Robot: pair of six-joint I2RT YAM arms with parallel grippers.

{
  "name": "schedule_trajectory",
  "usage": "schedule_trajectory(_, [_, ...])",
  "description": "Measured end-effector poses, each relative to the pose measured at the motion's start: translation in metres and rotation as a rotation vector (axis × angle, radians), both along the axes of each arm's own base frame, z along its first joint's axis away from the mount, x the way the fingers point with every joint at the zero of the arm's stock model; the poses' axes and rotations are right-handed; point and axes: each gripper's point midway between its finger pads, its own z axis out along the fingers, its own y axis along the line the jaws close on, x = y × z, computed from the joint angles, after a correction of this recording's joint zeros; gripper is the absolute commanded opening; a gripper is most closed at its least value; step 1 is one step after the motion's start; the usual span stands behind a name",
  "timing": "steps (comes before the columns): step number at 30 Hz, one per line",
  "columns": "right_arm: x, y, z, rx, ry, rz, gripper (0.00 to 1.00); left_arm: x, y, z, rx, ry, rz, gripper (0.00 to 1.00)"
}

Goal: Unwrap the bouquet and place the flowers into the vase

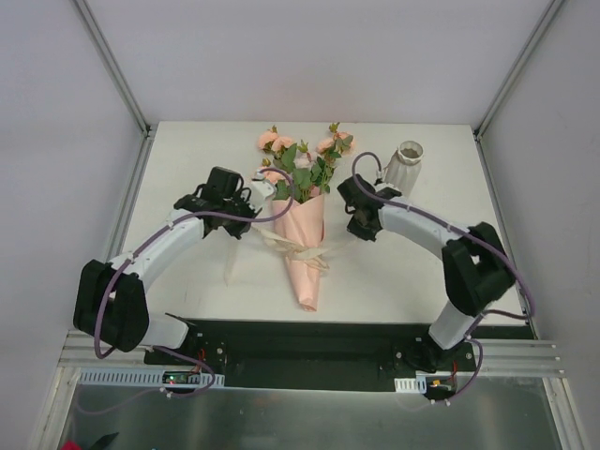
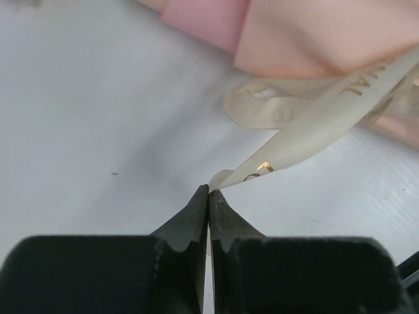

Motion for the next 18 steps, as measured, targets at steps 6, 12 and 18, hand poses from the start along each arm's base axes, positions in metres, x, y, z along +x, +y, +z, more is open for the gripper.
schedule_trajectory(6, [-0.006,-0.06,0.058,0.004,-0.177,-0.111,0.01,0.029,0.067,0.021,-0.011,-0.051,0.221,0.0])
schedule_trajectory(12, [-0.017,-0.117,0.077,-0.038,-0.261,-0.234,0.01,0.033,0.108,0.022,0.032,-0.046,0.358,0.0])
schedule_trajectory(18, [-0.036,-0.166,0.087,-0.122,-0.282,-0.35,0.01,0.043,0.151,0.033,0.089,-0.08,0.524,0.0])
